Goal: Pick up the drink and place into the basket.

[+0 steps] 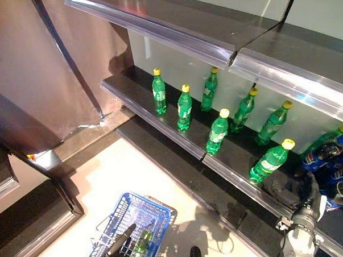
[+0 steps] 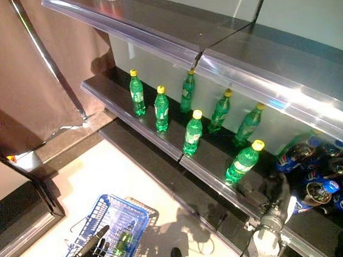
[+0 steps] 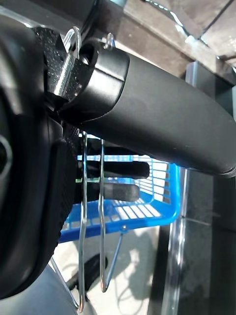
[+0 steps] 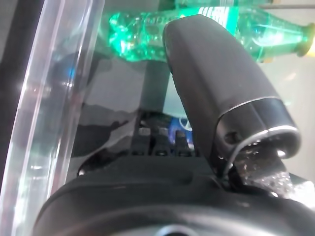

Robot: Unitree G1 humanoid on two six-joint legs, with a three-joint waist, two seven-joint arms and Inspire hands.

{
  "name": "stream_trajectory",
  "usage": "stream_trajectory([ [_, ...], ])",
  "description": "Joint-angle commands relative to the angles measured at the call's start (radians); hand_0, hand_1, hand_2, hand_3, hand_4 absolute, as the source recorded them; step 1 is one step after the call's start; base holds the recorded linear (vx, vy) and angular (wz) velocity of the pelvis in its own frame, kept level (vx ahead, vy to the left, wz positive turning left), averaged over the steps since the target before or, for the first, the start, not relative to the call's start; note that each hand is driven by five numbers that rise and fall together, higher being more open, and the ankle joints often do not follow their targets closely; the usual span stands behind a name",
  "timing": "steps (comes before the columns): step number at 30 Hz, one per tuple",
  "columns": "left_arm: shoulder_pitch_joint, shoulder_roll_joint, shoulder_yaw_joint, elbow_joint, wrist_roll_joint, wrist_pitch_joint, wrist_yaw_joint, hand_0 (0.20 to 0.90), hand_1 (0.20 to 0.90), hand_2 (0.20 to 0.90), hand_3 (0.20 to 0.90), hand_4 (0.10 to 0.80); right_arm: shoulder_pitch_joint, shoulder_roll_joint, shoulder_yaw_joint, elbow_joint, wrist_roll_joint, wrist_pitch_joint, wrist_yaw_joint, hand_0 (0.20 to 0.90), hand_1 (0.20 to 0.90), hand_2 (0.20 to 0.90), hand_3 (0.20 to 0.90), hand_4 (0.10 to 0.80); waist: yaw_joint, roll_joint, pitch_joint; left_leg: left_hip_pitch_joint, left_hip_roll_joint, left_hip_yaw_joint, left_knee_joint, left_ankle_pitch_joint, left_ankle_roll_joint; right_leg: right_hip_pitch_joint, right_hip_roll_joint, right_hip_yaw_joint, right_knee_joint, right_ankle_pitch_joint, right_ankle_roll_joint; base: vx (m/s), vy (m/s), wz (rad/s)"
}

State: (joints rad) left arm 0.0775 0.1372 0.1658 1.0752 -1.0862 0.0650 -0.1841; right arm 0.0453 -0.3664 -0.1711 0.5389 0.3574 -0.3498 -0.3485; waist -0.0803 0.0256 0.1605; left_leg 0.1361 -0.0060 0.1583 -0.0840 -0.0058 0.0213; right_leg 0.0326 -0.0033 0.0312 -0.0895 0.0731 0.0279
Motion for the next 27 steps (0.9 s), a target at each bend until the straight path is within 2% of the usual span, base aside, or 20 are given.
stream_trajectory([
  [1,-0.034,0.064,-0.020,-0.091,-0.037,-0.040,-0.089,0.300,0.300,0.300,0.200,0.100,-0.080,-0.098,-0.057,-0.018,0.022,-0.112,0.014,0.900,0.900,0.900,0.900,0.800,0.020,-0.022,-0.022,-0.069,-0.041,-0.121,0.051,-0.012,0.003,0.005,0.031,-0.065,0.084,-0.059,-0.004,0.064,-0.075,0.00],
  [12,-0.024,0.071,-0.016,-0.063,-0.035,-0.033,-0.100,0.300,0.300,0.300,0.200,0.100,-0.079,-0.116,-0.062,-0.017,0.003,-0.091,0.087,0.900,0.900,0.900,0.900,0.800,0.019,-0.013,-0.011,-0.109,-0.034,-0.129,0.102,-0.005,-0.019,0.000,0.020,-0.091,0.106,-0.081,-0.018,0.026,-0.019,0.01],
  [27,-0.026,0.067,-0.034,-0.063,-0.061,-0.043,-0.124,0.300,0.300,0.300,0.200,0.100,-0.104,-0.146,-0.032,-0.094,-0.039,-0.057,0.171,0.900,0.900,0.900,0.900,0.800,0.019,-0.002,0.015,-0.137,-0.040,-0.137,0.119,0.006,-0.027,-0.018,0.010,-0.096,0.121,-0.088,-0.020,0.003,0.001,0.04],
])
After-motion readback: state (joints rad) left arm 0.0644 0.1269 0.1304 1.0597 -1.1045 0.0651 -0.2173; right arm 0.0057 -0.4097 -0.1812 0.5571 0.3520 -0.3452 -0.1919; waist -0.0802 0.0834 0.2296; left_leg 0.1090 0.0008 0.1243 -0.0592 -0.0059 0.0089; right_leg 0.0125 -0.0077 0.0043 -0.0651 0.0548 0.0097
